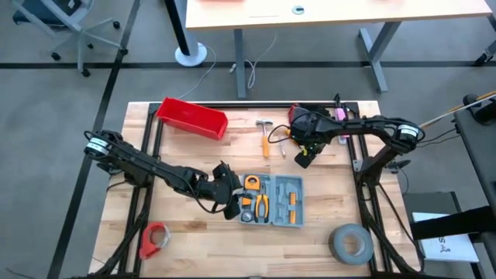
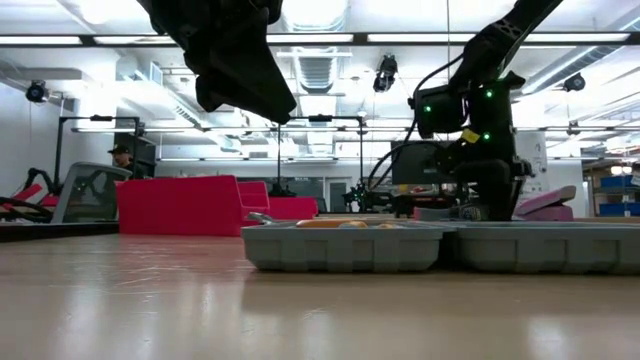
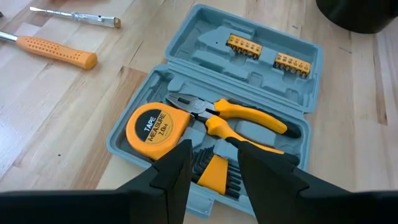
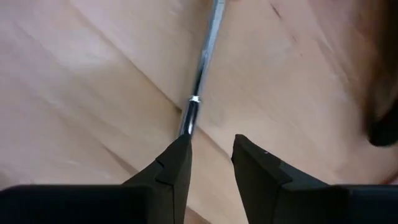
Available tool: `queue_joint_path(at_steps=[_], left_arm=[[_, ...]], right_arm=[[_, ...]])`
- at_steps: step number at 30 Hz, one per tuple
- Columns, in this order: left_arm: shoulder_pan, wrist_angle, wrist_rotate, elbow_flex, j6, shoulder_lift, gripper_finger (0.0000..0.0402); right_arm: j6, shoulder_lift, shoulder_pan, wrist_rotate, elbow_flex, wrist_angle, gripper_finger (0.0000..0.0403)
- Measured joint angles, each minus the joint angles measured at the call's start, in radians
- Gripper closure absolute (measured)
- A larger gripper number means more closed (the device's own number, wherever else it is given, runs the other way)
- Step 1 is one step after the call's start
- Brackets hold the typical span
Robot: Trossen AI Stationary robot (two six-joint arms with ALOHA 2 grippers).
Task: Prefit tool cases
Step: Remove the yellow screwdriver from the prefit tool case to the table, then remove the yellow pliers from the prefit tool case to the table
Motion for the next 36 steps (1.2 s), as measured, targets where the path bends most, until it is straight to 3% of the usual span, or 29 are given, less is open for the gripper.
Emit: queue_joint_path(at_steps=[13,18,25,36], left_arm=[[0.000,0.000,0.000,-0.003,-0.004,0.000,0.0253],[-0.002,0.000,0.037,-0.004,-0.006,0.000,0.0255],[-0.023,0.011,0.079,-0.005,-0.001,0.032,0.0248],[-0.026,0.043,0.088,-0.005,-0.003,0.081,0.0245]], right_arm=[[-0.023,-0.009,0.035,-0.044,0.000,0.031,0.0309],[-0.027,-0.034,0.081,-0.135,0.000,0.036,0.0305],[-0.024,-0.060,0.262,-0.171,0.000,0.055,0.0320],[0.142,-0.089,0.515,-0.159,0.000,0.230,0.0342]])
